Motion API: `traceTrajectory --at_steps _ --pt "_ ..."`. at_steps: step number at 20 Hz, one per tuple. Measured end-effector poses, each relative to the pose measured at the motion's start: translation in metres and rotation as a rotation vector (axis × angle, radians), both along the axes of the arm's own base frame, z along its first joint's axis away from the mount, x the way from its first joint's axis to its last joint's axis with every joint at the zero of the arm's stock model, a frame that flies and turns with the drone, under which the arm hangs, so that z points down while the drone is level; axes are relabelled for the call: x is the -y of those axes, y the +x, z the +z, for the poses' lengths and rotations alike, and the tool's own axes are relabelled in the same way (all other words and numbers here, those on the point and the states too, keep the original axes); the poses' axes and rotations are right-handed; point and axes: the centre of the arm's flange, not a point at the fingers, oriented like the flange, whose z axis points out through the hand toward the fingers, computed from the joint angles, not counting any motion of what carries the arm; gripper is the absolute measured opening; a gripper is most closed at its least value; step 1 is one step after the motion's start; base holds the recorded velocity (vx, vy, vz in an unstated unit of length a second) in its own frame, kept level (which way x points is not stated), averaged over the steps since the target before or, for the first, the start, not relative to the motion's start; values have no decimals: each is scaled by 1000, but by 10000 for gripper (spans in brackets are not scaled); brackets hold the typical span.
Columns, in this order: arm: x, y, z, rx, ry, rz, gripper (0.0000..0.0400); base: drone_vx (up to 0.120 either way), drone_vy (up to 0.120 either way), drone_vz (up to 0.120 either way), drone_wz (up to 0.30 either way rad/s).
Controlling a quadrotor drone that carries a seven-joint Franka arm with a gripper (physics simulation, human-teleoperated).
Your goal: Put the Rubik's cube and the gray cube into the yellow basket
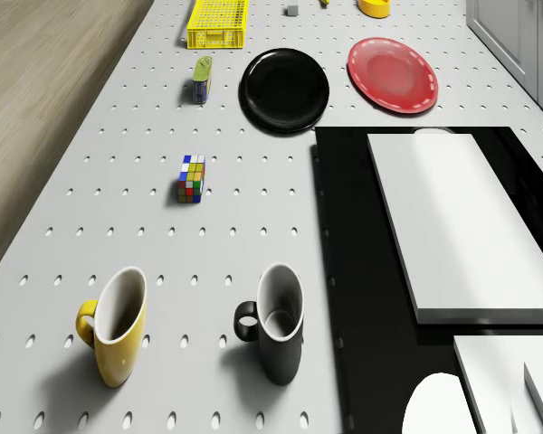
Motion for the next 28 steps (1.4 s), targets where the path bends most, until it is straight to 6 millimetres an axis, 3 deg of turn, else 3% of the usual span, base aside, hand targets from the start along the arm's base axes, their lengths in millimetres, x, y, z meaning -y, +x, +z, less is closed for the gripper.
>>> traceTrajectory --at_steps 9,28 --pt "0 2 23 7 0 0 400 120 120 0 0" --pt "0 1 27 22 -2 0 400 120 120 0 0"
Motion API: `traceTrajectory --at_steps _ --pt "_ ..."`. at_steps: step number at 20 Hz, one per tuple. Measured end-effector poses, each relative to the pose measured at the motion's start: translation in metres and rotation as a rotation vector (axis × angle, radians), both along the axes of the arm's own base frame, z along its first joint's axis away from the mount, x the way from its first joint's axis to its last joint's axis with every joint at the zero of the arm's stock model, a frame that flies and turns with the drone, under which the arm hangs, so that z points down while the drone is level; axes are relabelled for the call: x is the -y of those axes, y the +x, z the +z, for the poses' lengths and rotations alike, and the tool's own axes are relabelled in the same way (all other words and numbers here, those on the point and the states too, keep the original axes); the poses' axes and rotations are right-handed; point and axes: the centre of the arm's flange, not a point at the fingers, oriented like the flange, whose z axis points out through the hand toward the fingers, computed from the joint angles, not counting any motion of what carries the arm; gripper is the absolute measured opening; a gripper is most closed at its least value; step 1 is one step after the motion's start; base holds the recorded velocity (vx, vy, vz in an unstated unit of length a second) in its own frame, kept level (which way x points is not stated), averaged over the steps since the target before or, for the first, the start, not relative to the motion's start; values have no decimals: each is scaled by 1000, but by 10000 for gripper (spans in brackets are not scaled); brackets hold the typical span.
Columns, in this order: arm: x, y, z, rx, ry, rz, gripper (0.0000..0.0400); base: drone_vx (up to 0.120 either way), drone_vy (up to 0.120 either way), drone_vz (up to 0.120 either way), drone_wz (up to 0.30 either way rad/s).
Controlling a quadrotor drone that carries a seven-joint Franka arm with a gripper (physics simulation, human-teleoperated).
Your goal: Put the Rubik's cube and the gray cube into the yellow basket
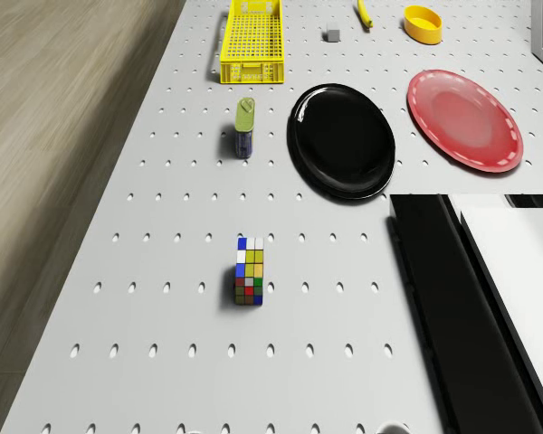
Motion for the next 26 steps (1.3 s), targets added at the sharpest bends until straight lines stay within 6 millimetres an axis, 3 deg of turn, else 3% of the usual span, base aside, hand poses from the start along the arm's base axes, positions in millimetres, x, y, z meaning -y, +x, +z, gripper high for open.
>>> traceTrajectory --at_steps 13,26 --pt "-2 -1 0 10 -18 0 400 120 117 0 0" --pt "-18 -2 -2 20 -180 -4 400 120 0 0 0"
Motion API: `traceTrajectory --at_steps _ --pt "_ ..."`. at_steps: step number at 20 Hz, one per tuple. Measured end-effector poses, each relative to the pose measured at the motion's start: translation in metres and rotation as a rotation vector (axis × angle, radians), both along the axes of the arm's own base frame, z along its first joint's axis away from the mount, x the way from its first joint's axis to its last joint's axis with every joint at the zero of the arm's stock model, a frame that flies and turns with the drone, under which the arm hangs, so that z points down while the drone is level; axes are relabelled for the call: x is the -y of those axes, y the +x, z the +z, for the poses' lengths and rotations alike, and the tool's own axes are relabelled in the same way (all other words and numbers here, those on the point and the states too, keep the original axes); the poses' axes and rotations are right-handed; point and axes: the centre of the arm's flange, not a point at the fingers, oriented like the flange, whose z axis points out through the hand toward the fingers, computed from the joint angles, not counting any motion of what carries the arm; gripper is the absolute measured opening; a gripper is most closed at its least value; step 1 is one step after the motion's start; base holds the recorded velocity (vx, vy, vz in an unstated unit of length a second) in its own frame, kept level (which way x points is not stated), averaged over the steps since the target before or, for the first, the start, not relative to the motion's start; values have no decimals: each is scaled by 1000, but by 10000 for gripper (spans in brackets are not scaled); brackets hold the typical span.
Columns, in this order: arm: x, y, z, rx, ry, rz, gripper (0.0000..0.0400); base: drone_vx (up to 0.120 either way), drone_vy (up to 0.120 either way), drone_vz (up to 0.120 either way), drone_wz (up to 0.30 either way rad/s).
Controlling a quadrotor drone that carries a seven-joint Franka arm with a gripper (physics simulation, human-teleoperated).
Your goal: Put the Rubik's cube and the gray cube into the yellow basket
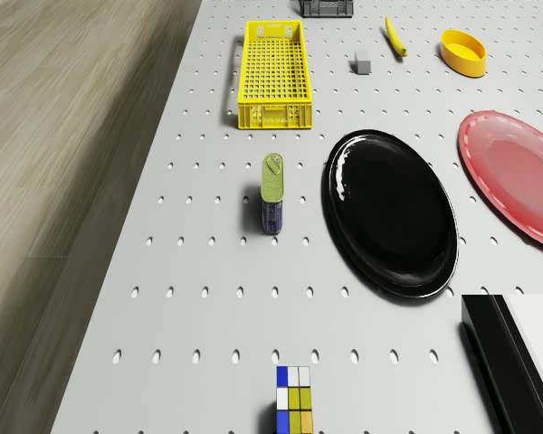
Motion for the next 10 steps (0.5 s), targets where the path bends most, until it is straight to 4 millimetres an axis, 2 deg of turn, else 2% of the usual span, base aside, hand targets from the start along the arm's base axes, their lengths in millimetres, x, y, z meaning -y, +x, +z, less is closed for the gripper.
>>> traceTrajectory --at_steps 4,5,7,10 --pt "-17 0 -5 3 -174 -5 400 120 0 0 0" --pt "-22 0 -7 3 -238 -7 400 120 0 -120 0" --pt "-37 0 -15 4 -399 -12 400 120 0 -100 0" --pt "-61 1 -39 5 -743 -23 400 120 0 0 0"
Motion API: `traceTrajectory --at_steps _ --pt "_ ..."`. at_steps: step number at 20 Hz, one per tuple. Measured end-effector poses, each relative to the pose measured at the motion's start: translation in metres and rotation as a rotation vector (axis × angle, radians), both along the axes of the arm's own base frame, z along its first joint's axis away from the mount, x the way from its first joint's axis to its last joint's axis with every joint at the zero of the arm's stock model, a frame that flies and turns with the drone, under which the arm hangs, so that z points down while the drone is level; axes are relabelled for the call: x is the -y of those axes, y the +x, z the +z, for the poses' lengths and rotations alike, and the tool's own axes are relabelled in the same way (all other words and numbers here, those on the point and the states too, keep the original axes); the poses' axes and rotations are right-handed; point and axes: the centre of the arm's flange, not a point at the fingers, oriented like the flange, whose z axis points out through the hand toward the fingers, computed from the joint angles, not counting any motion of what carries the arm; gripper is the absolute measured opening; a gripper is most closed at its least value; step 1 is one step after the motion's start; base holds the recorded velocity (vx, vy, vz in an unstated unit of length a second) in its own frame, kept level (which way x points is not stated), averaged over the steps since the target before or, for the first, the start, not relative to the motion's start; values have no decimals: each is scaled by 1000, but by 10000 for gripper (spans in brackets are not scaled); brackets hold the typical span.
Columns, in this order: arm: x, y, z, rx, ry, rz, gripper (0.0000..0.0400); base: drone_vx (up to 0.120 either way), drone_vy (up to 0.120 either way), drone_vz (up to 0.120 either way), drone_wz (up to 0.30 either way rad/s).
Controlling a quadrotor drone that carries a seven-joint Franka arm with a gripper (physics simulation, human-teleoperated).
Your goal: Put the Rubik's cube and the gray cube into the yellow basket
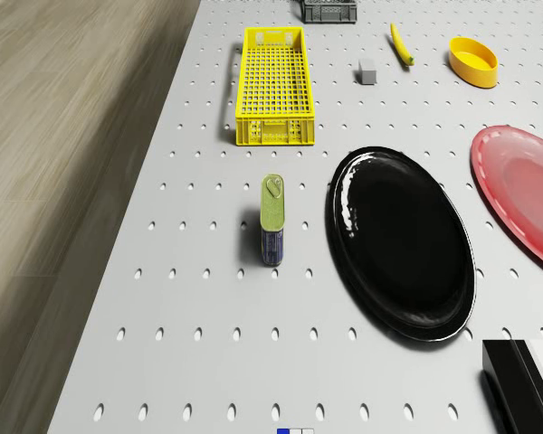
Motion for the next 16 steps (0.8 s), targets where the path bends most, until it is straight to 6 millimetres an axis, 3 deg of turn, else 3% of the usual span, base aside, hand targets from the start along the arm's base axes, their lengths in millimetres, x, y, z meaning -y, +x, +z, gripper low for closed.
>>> traceTrajectory --at_steps 4,9,12,16 --pt "-19 2 -60 0 -639 -22 400 120 0 -90 0" --pt "10 4 -130 0 -1428 -52 400 120 0 -120 0" --pt "35 5 -148 -2 -1740 -61 400 120 0 -120 0" --pt "57 5 -157 -4 -1981 -66 400 120 0 -120 0"
